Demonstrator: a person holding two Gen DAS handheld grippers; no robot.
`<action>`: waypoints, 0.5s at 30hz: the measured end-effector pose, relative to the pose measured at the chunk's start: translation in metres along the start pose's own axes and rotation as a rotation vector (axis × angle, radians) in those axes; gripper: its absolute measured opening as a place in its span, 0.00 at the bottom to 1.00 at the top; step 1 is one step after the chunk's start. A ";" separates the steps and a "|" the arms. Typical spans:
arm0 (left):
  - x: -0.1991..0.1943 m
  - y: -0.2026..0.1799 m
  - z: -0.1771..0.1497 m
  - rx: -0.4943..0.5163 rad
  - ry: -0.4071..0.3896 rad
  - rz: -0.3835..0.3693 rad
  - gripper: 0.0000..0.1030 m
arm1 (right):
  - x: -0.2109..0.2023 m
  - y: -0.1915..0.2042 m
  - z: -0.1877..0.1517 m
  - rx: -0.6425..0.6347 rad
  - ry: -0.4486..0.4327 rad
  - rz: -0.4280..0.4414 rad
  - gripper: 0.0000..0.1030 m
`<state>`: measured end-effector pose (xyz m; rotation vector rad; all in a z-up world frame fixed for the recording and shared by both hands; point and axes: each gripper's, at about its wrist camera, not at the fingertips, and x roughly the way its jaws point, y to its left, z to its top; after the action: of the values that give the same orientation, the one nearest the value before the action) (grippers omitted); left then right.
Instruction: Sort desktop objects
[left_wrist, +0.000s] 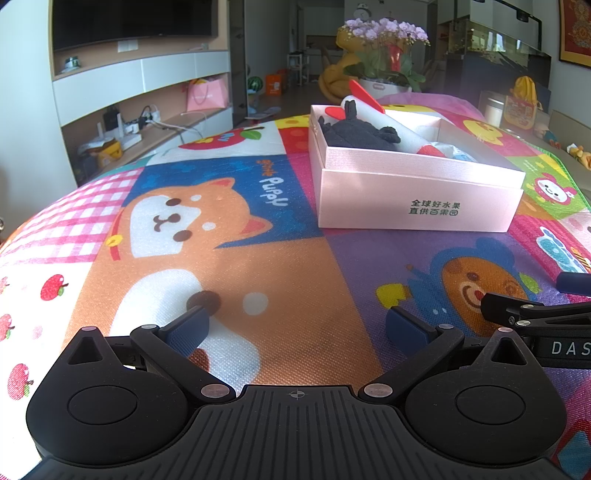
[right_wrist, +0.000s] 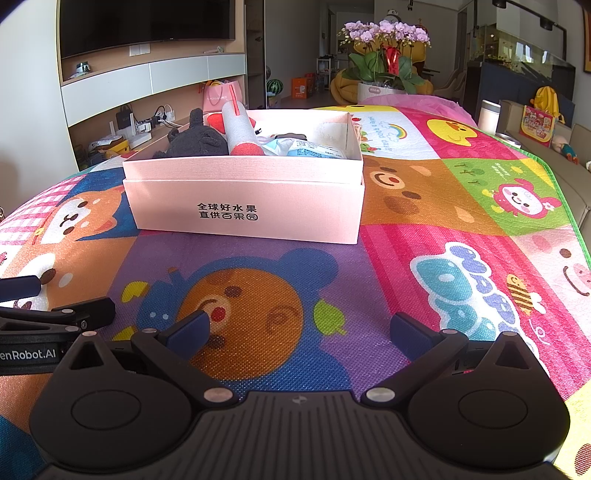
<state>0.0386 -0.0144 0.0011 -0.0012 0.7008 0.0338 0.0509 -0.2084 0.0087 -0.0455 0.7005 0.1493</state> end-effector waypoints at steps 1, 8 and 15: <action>0.000 0.000 0.000 0.000 0.000 0.000 1.00 | 0.000 0.000 0.000 0.000 0.000 0.000 1.00; 0.000 0.000 0.000 -0.002 0.001 -0.003 1.00 | 0.000 0.000 0.000 0.000 0.000 0.000 1.00; 0.000 0.000 0.000 -0.003 0.001 -0.003 1.00 | 0.000 0.000 0.000 0.000 0.000 0.000 1.00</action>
<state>0.0384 -0.0141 0.0015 -0.0047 0.7021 0.0322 0.0506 -0.2081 0.0086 -0.0455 0.7004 0.1491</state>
